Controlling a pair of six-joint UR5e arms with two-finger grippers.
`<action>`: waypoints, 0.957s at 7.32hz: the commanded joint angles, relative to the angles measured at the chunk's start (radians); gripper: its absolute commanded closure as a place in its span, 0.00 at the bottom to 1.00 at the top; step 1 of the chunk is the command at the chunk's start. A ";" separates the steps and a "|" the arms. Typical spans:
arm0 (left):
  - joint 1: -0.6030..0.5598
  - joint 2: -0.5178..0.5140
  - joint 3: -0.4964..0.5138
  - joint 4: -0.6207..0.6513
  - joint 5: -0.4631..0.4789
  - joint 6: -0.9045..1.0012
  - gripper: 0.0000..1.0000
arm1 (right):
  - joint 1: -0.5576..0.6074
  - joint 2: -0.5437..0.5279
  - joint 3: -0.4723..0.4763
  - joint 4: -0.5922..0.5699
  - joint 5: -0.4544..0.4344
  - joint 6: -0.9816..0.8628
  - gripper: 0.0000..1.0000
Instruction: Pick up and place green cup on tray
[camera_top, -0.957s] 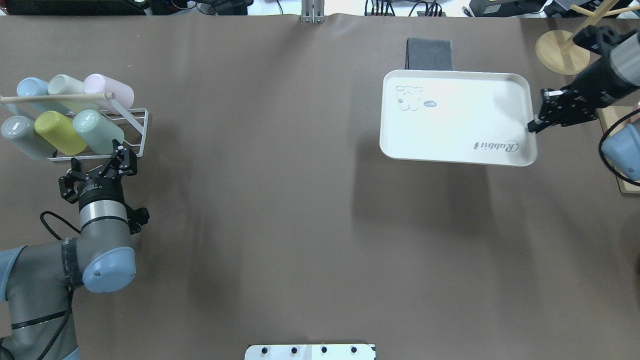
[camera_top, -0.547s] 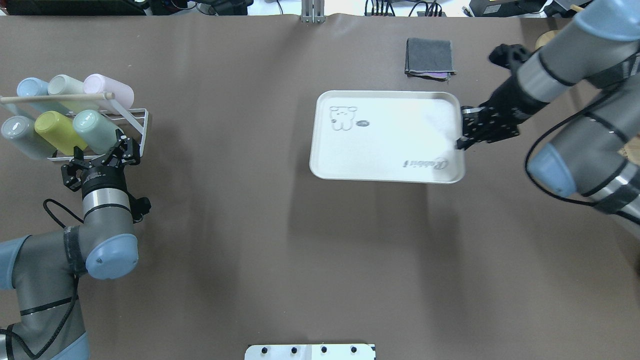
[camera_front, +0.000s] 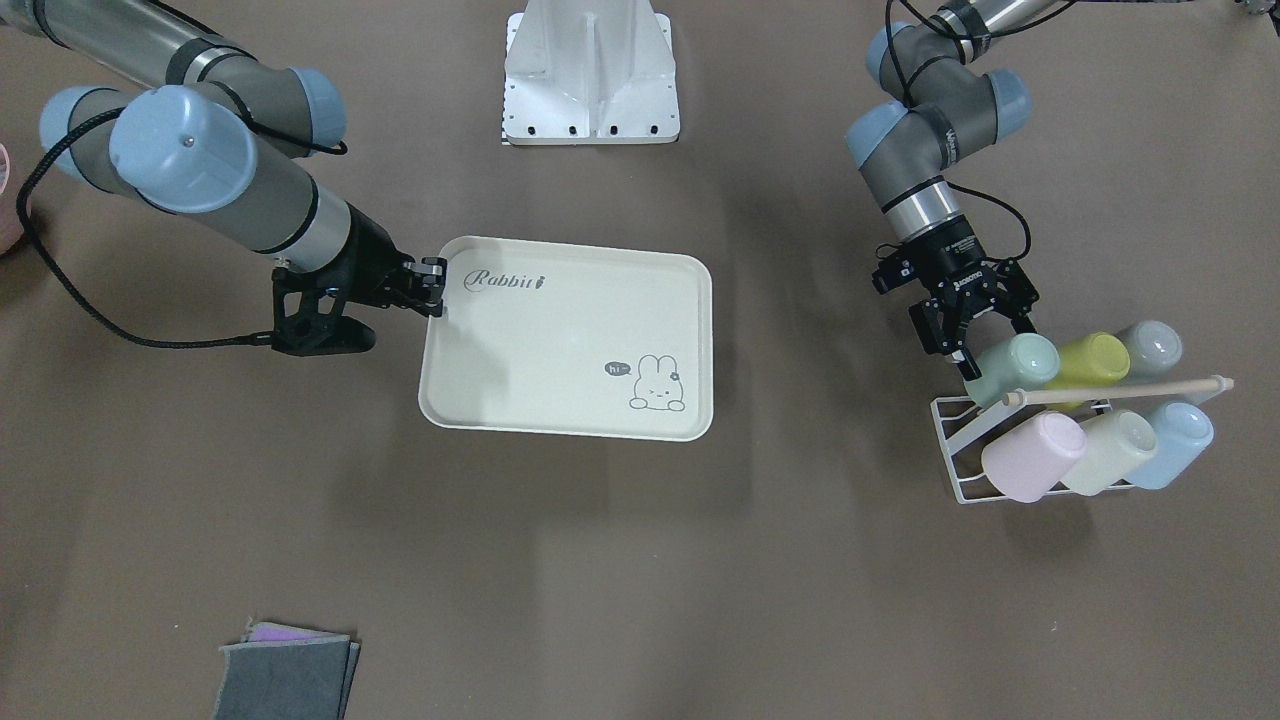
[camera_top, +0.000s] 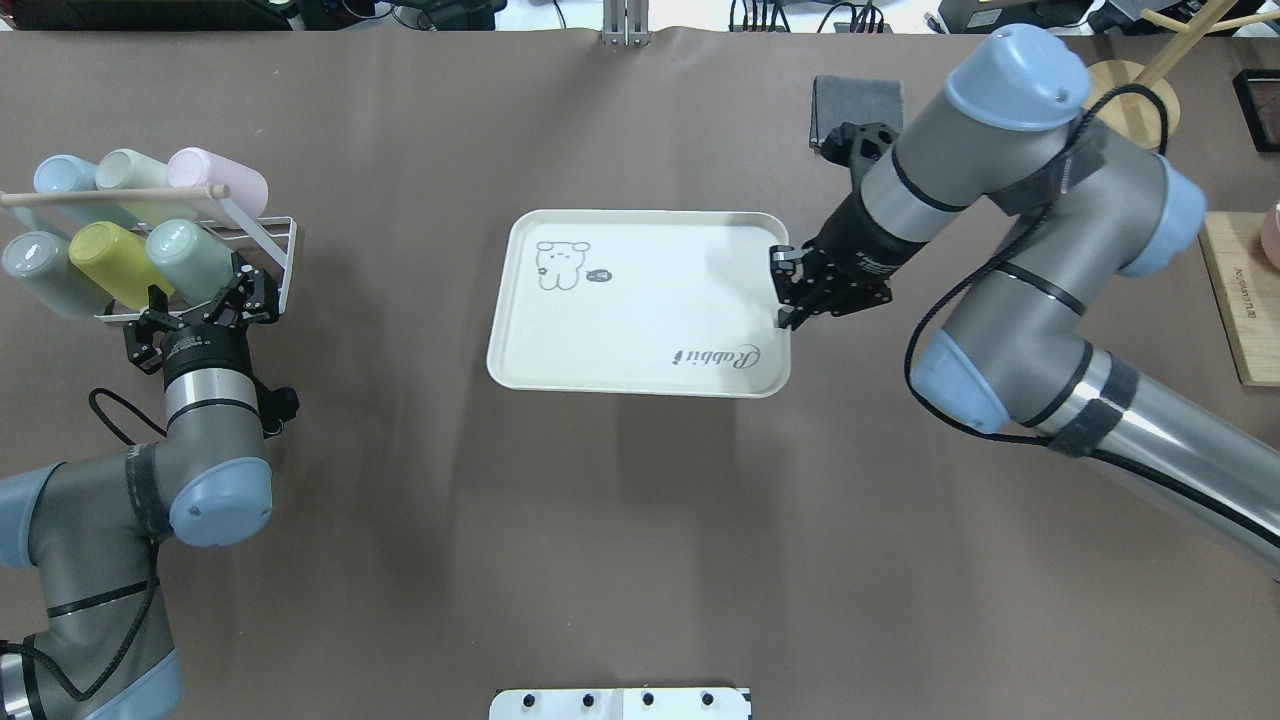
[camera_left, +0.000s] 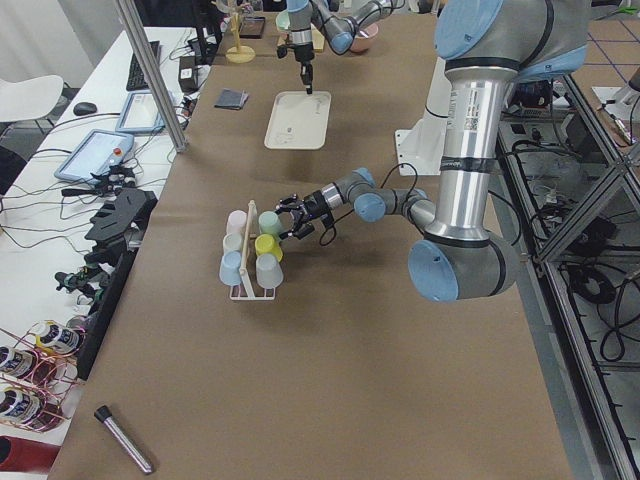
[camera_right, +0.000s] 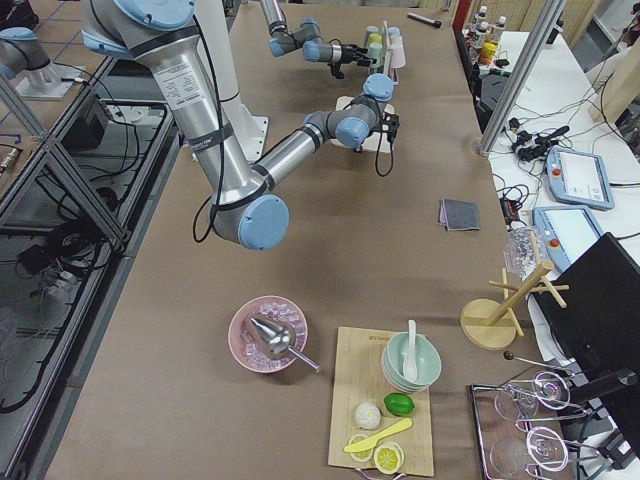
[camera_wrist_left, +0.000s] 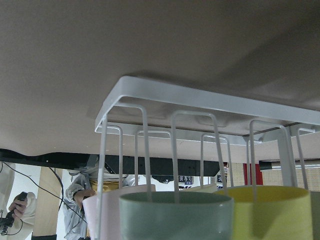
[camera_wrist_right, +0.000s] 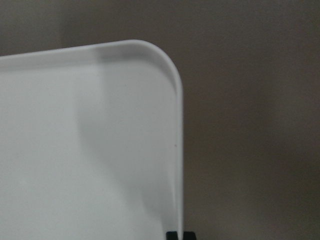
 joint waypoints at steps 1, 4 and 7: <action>-0.012 -0.001 0.013 -0.008 -0.001 0.008 0.03 | -0.049 0.105 -0.063 0.004 -0.055 0.009 1.00; -0.021 -0.020 0.032 -0.010 -0.005 0.016 0.07 | -0.090 0.129 -0.175 0.140 -0.071 0.012 1.00; -0.021 -0.033 0.055 -0.011 -0.005 0.013 0.23 | -0.153 0.129 -0.199 0.179 -0.114 0.134 1.00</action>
